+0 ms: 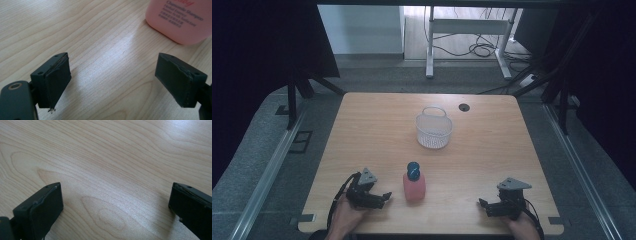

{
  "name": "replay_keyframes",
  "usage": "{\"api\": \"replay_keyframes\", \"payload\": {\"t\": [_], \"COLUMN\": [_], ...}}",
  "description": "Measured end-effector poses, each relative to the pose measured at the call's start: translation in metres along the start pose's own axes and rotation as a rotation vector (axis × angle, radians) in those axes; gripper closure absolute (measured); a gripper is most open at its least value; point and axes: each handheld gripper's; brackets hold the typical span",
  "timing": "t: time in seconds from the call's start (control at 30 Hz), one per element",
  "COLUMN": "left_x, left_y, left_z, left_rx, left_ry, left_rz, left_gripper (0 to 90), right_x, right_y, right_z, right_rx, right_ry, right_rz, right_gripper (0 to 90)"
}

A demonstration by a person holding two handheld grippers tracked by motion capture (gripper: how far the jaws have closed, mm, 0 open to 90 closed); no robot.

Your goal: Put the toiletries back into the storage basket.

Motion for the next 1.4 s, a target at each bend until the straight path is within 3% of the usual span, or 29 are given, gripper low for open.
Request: {"api": "replay_keyframes", "payload": {"t": [0.77, 1.4], "left_x": [0.008, 0.020], "left_y": [0.013, 0.029], "left_z": [-0.011, -0.026], "left_rx": [0.003, 0.055], "left_ry": [-0.039, -0.013], "left_rz": [0.037, 0.101], "left_gripper": [14.3, 15.7], "right_x": [0.000, 0.000], "right_y": [0.000, 0.000], "right_z": [0.000, 0.000], "right_rx": [0.000, 0.000], "right_ry": [0.000, 0.000], "right_rz": [0.000, 0.000], "right_gripper": [0.0, 0.0]}}
Point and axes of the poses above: each handheld gripper's, and its own axes: y roughly backward along the jaws, z roughly out of its underside, x roughly to its right, and after that the axes turned 14 degrees about x, right-handed
